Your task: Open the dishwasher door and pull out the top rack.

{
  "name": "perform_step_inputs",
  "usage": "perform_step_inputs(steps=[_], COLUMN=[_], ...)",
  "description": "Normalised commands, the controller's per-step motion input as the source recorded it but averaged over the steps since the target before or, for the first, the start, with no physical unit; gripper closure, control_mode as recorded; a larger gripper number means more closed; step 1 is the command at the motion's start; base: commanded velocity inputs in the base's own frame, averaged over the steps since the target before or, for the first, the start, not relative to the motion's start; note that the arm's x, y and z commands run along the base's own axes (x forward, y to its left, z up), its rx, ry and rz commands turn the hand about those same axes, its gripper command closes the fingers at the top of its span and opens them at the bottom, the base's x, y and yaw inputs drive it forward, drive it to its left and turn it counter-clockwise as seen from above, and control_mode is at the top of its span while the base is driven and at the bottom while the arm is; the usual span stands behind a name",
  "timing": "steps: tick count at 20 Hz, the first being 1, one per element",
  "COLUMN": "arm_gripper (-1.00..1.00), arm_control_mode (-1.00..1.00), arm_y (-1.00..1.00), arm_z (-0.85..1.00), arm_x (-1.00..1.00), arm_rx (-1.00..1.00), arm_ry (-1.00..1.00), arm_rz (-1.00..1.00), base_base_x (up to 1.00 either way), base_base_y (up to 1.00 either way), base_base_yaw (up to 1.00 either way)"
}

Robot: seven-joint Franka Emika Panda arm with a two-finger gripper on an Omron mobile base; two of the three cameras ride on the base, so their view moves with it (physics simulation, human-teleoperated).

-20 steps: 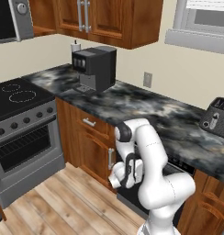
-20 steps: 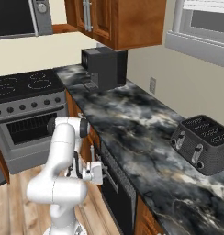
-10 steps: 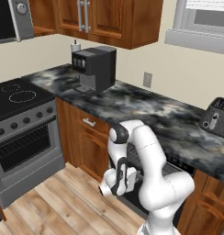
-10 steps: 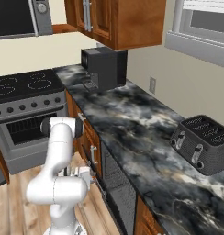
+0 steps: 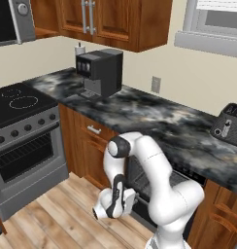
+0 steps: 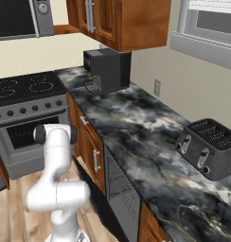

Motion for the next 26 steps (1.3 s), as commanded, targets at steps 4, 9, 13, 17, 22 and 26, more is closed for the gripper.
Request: perform_step_inputs(steps=[4, 9, 13, 17, 22, 26], arm_gripper=[1.00, 1.00, 1.00, 1.00, -1.00, -1.00], arm_control_mode=[-1.00, -1.00, -1.00, -1.00, -1.00, -1.00], arm_y=[0.84, 0.86, 0.82, 0.78, 0.72, 0.21], arm_z=[-0.43, -0.47, -0.50, -0.54, -0.34, 0.76], arm_x=[-0.47, -0.42, -0.38, -0.37, -0.40, -0.50], arm_rx=[0.00, 0.00, 0.00, 0.00, 0.00, 0.00], arm_ry=[0.00, 0.00, 0.00, 0.00, -0.01, -0.24], arm_rz=[0.00, 0.00, 0.00, 0.00, 0.00, 0.00], base_base_x=[0.00, 0.00, 0.00, 0.00, 0.00, 0.00], base_base_y=[0.00, 0.00, 0.00, 0.00, 0.00, 0.00], base_base_yaw=[0.00, 0.00, 0.00, 0.00, 0.00, 0.00])
